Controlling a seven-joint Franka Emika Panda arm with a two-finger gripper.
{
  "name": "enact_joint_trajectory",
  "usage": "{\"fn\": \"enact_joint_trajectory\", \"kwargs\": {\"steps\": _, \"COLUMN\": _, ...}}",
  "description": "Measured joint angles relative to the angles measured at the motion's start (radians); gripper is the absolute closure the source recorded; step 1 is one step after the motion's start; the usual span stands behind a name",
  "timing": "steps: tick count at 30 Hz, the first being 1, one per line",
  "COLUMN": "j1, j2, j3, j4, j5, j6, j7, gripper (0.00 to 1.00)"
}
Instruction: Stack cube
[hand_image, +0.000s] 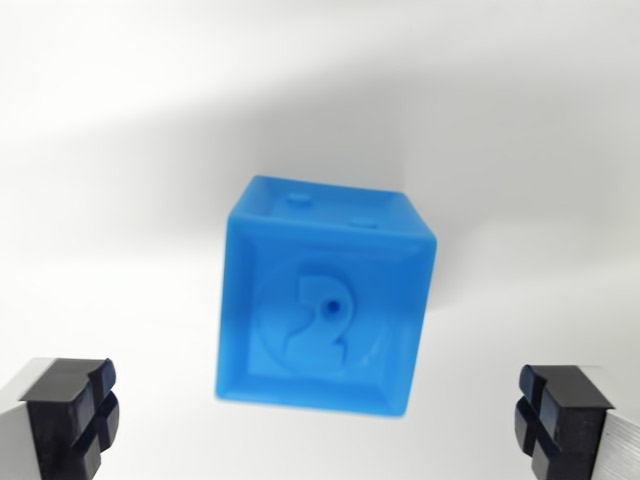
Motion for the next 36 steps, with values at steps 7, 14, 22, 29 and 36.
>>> {"fn": "enact_joint_trajectory", "kwargs": {"steps": 7, "j1": 0.003, "j2": 0.056, "j3": -0.003, "j4": 0.012, "j5": -0.001, "j6": 0.046, "j7": 0.001, "gripper": 0.00}}
{"fn": "enact_joint_trajectory", "kwargs": {"steps": 14, "j1": 0.007, "j2": 0.104, "j3": -0.008, "j4": 0.026, "j5": -0.001, "j6": 0.079, "j7": 0.001, "gripper": 0.00}}
{"fn": "enact_joint_trajectory", "kwargs": {"steps": 22, "j1": 0.011, "j2": 0.135, "j3": -0.011, "j4": 0.036, "j5": -0.001, "j6": 0.101, "j7": 0.001, "gripper": 0.00}}
{"fn": "enact_joint_trajectory", "kwargs": {"steps": 29, "j1": 0.012, "j2": 0.140, "j3": -0.012, "j4": 0.038, "j5": -0.001, "j6": 0.104, "j7": 0.001, "gripper": 1.00}}
{"fn": "enact_joint_trajectory", "kwargs": {"steps": 36, "j1": 0.012, "j2": 0.140, "j3": -0.012, "j4": 0.039, "j5": -0.001, "j6": 0.104, "j7": 0.001, "gripper": 1.00}}
